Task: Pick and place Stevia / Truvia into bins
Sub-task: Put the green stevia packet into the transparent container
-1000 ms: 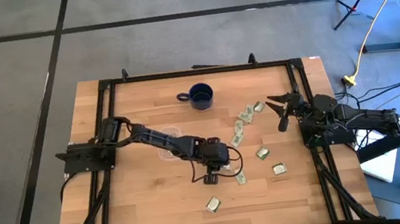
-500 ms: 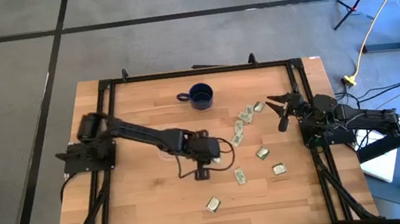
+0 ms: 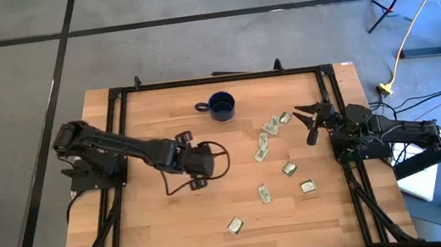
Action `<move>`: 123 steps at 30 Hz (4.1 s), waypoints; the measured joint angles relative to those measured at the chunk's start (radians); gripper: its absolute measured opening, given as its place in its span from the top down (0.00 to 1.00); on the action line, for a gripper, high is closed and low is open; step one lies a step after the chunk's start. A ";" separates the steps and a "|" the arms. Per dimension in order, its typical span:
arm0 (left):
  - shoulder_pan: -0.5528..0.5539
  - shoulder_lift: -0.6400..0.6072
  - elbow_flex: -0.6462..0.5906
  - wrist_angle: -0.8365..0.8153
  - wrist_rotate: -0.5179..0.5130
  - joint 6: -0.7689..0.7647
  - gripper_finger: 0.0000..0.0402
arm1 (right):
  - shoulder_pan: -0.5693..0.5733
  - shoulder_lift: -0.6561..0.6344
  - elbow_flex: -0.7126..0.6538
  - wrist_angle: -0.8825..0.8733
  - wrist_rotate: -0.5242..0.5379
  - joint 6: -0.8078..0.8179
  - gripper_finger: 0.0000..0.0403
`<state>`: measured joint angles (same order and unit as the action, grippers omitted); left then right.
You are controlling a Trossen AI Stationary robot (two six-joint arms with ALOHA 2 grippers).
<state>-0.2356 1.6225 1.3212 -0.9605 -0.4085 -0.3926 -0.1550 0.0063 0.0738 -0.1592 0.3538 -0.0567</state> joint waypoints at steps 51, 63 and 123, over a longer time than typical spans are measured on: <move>-0.146 0.307 0.023 0.598 0.355 0.371 0.78 | 0.000 0.000 0.000 0.002 0.001 0.002 0.73; -0.198 0.435 0.086 0.608 0.378 0.355 0.84 | 0.000 0.000 0.000 0.002 0.000 0.002 0.73; 0.004 -0.109 -0.311 0.059 -0.024 -0.042 0.96 | 0.000 0.000 0.000 0.001 0.000 0.002 0.73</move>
<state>-0.2312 1.5134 1.0097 -0.9014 -0.4327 -0.4351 -0.1549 0.0063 0.0738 -0.1577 0.3542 -0.0547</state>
